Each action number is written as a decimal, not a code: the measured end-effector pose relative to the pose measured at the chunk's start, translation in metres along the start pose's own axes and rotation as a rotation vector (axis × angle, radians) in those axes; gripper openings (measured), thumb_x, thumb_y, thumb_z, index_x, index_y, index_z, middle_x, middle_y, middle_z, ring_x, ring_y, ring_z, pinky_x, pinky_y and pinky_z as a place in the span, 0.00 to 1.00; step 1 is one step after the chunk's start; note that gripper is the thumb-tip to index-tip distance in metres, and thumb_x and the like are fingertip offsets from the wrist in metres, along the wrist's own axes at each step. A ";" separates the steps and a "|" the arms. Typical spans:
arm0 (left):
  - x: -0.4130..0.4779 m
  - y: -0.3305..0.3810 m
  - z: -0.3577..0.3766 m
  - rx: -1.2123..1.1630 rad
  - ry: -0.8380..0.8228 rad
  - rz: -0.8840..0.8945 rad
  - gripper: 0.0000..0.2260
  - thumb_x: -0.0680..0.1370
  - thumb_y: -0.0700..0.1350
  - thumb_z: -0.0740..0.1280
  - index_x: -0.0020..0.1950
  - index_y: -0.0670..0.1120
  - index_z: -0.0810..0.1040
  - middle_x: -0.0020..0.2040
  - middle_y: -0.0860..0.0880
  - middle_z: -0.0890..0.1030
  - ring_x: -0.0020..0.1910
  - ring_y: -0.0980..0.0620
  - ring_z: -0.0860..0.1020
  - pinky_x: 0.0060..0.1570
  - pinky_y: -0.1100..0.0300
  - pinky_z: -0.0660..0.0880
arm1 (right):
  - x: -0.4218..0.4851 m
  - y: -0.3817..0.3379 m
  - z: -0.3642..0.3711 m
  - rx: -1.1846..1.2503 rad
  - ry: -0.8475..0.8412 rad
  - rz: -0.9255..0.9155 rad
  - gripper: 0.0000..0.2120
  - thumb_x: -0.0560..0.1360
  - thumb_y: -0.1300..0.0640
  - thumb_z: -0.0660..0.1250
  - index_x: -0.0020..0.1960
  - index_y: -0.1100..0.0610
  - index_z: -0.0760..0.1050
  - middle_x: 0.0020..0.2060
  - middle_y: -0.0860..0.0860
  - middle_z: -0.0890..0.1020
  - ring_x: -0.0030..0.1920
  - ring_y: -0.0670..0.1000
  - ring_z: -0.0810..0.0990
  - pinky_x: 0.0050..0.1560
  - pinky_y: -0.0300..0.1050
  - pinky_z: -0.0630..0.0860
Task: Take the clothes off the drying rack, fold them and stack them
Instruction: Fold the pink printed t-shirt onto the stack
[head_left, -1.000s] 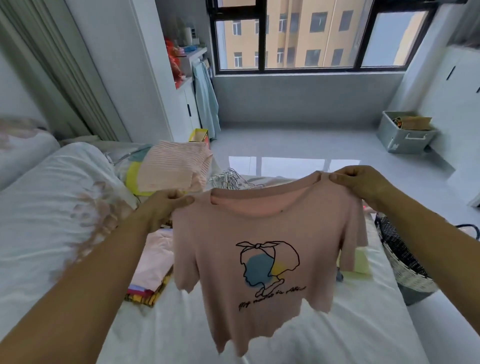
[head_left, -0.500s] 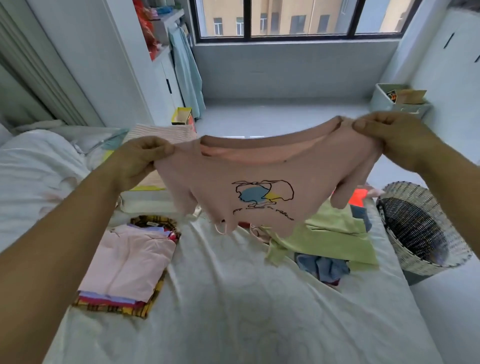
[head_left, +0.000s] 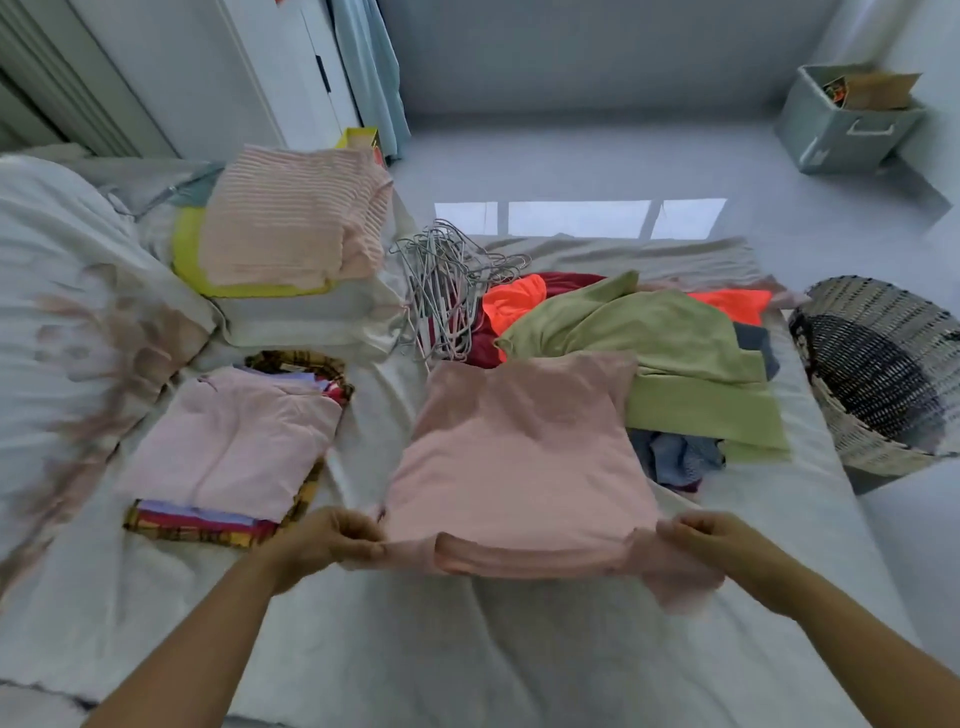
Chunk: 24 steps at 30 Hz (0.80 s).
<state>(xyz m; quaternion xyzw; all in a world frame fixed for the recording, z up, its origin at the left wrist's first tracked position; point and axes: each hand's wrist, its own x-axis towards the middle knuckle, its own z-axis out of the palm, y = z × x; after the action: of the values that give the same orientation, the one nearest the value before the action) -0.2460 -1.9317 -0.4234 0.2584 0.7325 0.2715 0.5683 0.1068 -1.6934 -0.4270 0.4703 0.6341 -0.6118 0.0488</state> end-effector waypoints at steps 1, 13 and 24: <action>0.006 -0.020 0.011 0.028 -0.033 -0.034 0.09 0.70 0.35 0.72 0.33 0.47 0.83 0.29 0.53 0.78 0.32 0.58 0.73 0.33 0.71 0.68 | 0.003 0.023 0.010 -0.035 -0.033 0.040 0.14 0.75 0.50 0.66 0.36 0.59 0.71 0.28 0.50 0.70 0.26 0.45 0.67 0.28 0.36 0.60; 0.057 -0.188 0.097 0.300 -0.017 -0.164 0.10 0.69 0.39 0.74 0.34 0.54 0.79 0.30 0.57 0.79 0.33 0.63 0.76 0.38 0.66 0.71 | 0.035 0.162 0.090 -0.179 0.058 0.088 0.13 0.76 0.59 0.65 0.34 0.50 0.77 0.27 0.42 0.78 0.32 0.38 0.75 0.35 0.31 0.66; 0.102 -0.188 0.074 -0.284 0.592 -0.313 0.22 0.66 0.60 0.73 0.42 0.40 0.77 0.38 0.43 0.77 0.37 0.47 0.74 0.36 0.58 0.69 | 0.079 0.185 0.062 0.306 0.497 0.474 0.14 0.76 0.53 0.66 0.47 0.66 0.74 0.44 0.61 0.78 0.47 0.60 0.77 0.49 0.54 0.74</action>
<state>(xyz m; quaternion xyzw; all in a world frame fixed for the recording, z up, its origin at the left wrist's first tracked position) -0.2099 -1.9889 -0.6391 -0.0284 0.8510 0.3433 0.3963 0.1523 -1.7367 -0.6276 0.7399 0.4014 -0.5385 -0.0374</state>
